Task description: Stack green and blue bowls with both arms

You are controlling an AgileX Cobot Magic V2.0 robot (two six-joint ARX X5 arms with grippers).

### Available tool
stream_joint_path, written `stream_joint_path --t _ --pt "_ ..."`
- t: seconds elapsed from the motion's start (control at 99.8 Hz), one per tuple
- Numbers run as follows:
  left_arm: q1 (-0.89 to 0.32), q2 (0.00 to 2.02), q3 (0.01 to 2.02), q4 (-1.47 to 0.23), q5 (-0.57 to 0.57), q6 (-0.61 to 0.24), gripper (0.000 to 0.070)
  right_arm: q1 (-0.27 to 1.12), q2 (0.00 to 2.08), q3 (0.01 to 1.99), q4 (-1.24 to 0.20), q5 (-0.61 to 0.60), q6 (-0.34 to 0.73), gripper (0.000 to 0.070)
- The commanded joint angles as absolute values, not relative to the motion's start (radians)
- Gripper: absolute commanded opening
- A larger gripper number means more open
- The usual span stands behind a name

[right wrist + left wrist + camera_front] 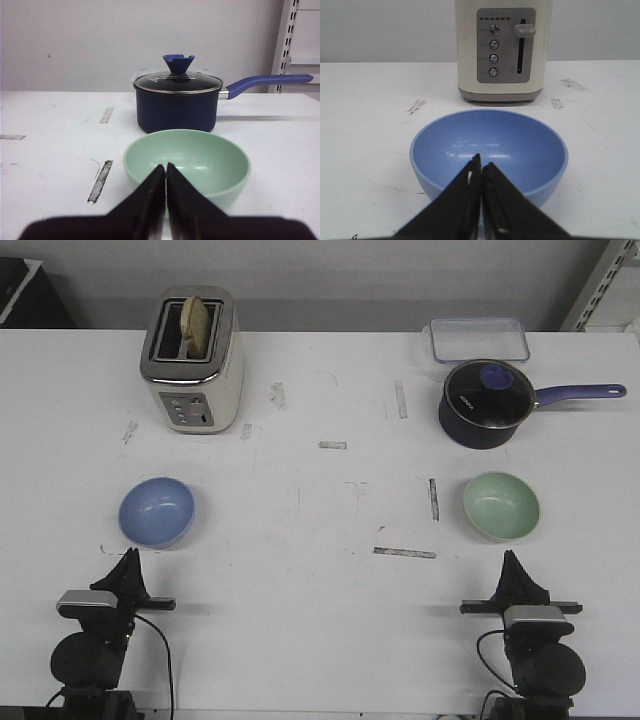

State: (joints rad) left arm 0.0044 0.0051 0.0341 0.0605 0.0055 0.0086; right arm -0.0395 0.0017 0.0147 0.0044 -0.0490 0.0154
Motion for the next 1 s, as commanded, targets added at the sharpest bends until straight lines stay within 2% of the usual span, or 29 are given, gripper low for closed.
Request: stream_joint_path --t 0.0,0.992 --pt "0.005 0.004 0.013 0.077 0.007 0.008 0.0001 -0.038 0.001 0.012 0.015 -0.046 0.019 0.0000" --pt "0.005 0.004 0.013 0.080 0.007 0.008 0.0001 -0.038 0.001 0.013 0.026 -0.053 0.025 0.0000"
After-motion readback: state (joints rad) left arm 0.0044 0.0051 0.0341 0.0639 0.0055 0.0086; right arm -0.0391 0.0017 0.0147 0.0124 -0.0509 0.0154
